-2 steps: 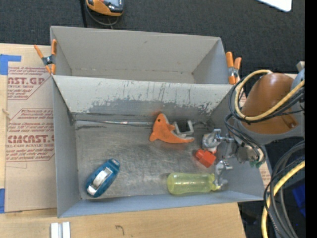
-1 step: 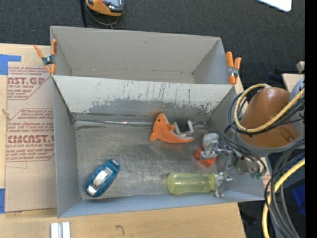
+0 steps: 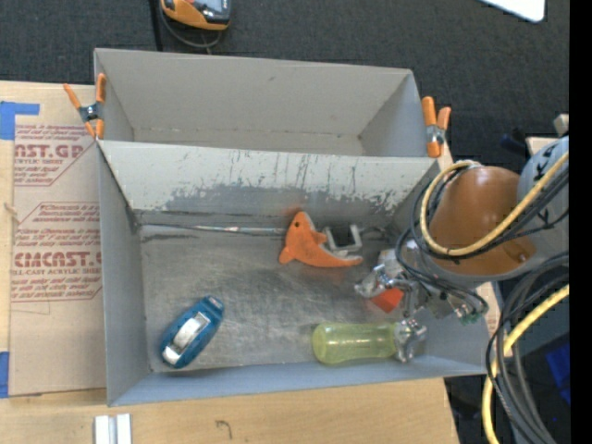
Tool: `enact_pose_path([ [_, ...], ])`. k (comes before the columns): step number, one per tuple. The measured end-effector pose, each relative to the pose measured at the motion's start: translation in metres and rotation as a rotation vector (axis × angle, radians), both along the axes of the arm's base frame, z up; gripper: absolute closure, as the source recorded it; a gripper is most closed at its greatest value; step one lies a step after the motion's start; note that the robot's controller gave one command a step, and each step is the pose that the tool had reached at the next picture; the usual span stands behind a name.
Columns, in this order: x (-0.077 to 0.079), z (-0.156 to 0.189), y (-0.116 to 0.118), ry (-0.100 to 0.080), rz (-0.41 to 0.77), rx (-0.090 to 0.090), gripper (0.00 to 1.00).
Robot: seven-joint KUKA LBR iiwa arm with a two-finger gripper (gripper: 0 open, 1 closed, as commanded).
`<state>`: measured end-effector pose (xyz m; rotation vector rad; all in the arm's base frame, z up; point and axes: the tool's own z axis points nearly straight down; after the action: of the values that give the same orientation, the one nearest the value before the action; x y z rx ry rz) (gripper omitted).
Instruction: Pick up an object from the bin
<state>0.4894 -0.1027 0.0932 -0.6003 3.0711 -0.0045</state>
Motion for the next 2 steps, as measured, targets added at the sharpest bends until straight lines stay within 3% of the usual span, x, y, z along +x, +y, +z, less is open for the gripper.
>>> enact_pose_path([
  [1,0.007,-0.012,0.010,-0.003,0.002,-0.005,0.00],
  [2,0.000,-0.019,0.086,-0.003,0.009,0.004,1.00],
])
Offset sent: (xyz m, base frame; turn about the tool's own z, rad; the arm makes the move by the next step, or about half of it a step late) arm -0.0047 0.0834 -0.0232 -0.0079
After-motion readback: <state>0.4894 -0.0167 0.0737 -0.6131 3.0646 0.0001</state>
